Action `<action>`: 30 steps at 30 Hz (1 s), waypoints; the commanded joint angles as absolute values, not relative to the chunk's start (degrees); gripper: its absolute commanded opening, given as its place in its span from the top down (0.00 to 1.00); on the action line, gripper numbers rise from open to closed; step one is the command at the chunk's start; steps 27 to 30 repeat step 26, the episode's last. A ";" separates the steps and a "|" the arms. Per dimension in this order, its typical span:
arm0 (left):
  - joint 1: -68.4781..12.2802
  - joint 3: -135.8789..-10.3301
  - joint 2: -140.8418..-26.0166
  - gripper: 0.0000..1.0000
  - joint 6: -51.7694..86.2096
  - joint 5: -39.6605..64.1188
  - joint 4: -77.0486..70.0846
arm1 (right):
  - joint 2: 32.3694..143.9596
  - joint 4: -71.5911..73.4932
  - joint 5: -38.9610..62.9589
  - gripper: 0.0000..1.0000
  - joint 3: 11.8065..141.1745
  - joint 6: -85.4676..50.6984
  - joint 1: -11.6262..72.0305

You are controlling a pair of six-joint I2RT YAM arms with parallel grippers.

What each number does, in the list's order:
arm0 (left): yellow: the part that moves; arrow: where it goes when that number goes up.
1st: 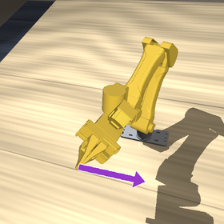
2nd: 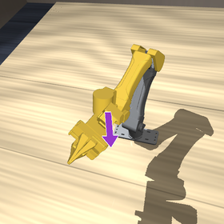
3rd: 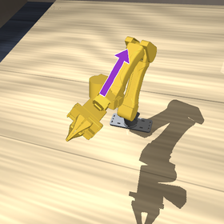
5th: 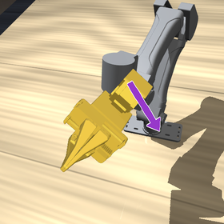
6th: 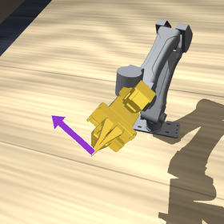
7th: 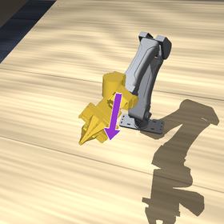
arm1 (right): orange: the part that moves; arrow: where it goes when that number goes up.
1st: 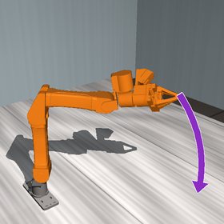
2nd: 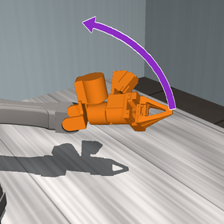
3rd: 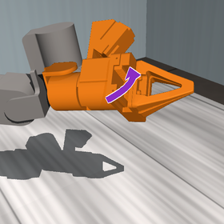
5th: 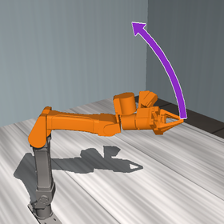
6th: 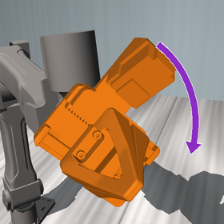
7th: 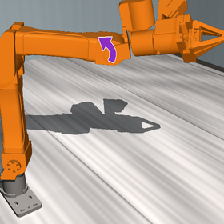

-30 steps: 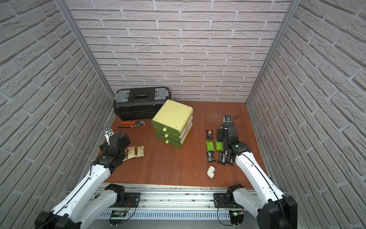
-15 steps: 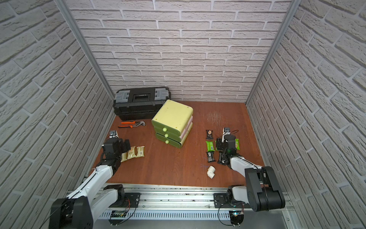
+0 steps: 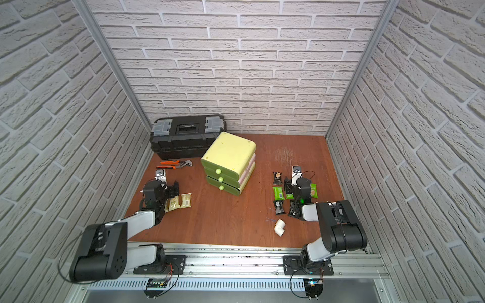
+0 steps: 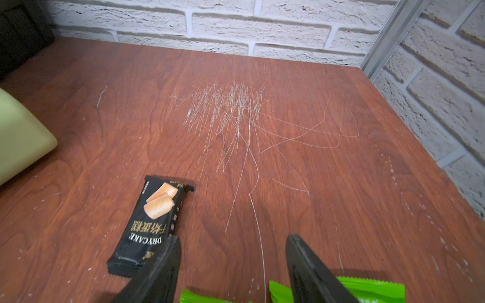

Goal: Take the cookies out of the drawer
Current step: Reset both arms

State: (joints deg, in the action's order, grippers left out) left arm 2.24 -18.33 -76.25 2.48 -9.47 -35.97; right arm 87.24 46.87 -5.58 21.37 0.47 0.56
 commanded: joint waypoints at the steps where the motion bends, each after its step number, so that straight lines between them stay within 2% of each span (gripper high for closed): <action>1: 2.60 -20.95 -81.97 0.02 0.00 -5.30 -46.64 | 87.22 47.90 -6.95 0.30 22.99 0.11 0.26; 4: 2.24 -19.81 -89.07 0.02 -0.43 -5.96 -55.23 | 86.98 47.28 -7.17 0.21 23.02 0.08 0.27; 5: 1.99 -21.16 -88.93 0.02 0.29 -8.49 -52.45 | 86.99 47.22 -7.33 0.00 23.10 0.09 0.26; 6: 2.28 -22.27 -88.38 0.02 1.04 -8.81 -49.00 | 87.03 47.46 -7.32 0.00 22.99 0.08 0.26; 10: 2.35 -21.68 -88.72 0.02 2.20 -12.22 -50.99 | 86.83 47.55 -7.34 0.00 22.90 0.10 0.35; 30: 2.76 -21.86 -88.79 0.01 2.33 -11.23 -50.81 | 86.97 46.78 -7.05 0.00 23.36 0.19 0.35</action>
